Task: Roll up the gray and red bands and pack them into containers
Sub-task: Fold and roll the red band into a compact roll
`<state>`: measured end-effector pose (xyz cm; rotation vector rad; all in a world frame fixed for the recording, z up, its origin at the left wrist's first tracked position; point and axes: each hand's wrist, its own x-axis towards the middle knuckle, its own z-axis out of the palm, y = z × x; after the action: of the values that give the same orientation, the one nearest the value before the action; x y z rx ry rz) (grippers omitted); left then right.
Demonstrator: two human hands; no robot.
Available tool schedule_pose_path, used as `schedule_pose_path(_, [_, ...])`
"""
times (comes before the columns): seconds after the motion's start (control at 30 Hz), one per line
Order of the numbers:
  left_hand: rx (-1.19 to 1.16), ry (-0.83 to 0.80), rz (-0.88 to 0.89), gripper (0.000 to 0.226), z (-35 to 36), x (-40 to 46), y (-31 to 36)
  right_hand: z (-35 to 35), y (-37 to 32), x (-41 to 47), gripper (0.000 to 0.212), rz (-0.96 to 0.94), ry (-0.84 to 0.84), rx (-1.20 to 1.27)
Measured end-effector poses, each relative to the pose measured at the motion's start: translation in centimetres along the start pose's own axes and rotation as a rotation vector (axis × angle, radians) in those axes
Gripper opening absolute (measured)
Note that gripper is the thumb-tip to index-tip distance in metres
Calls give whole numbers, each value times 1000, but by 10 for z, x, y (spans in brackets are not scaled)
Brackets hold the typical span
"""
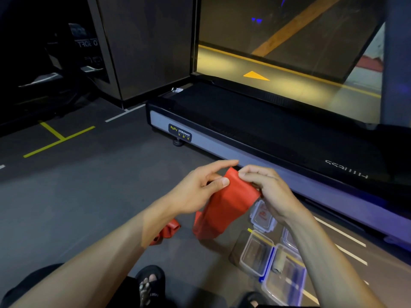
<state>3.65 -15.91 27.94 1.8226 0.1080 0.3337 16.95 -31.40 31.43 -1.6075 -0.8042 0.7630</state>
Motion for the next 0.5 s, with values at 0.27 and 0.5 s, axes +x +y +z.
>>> schedule_pose_path(0.27, [23,57,22,23,1,-1,2,0,1,-1,24,40,-101,-51])
schedule_pose_path(0.5, [272,137,27,12,-1,-2,-3,2,4,-5,6,-151,-52,-311])
